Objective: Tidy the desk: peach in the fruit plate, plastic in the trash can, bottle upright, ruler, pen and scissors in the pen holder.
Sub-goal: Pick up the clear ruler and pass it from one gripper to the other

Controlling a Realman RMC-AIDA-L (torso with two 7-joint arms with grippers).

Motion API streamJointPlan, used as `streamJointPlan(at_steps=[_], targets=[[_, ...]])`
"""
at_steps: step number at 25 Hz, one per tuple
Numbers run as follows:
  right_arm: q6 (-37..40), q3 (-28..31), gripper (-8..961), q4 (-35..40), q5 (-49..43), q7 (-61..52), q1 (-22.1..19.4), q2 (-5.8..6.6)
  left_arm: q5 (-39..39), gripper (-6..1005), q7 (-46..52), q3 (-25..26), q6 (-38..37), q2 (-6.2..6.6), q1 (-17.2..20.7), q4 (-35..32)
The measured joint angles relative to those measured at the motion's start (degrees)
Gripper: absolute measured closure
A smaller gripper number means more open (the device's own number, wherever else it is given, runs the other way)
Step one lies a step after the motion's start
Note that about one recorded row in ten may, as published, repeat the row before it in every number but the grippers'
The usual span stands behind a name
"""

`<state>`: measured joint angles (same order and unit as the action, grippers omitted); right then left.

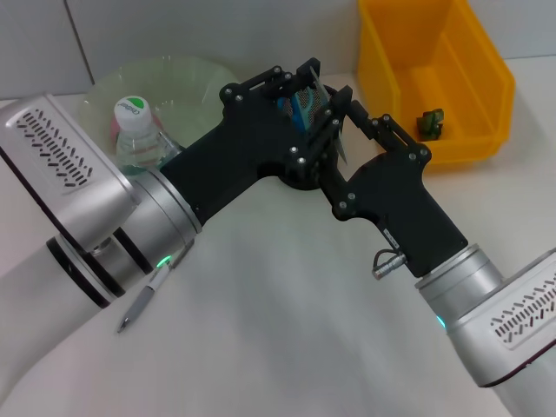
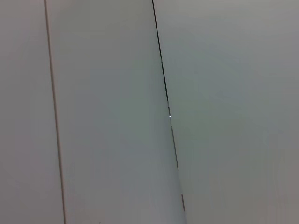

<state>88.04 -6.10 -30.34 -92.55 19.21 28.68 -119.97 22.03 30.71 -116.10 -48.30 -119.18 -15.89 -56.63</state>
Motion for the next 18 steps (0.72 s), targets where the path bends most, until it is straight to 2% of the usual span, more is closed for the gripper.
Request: streamJointPlan(at_steps=[18], targets=[[-0.24, 1.63, 511, -4.0, 0.01, 11.9, -0.21, 0.0, -0.25, 615, 0.04, -0.28, -0.04, 0.0, -0.02, 0.38]])
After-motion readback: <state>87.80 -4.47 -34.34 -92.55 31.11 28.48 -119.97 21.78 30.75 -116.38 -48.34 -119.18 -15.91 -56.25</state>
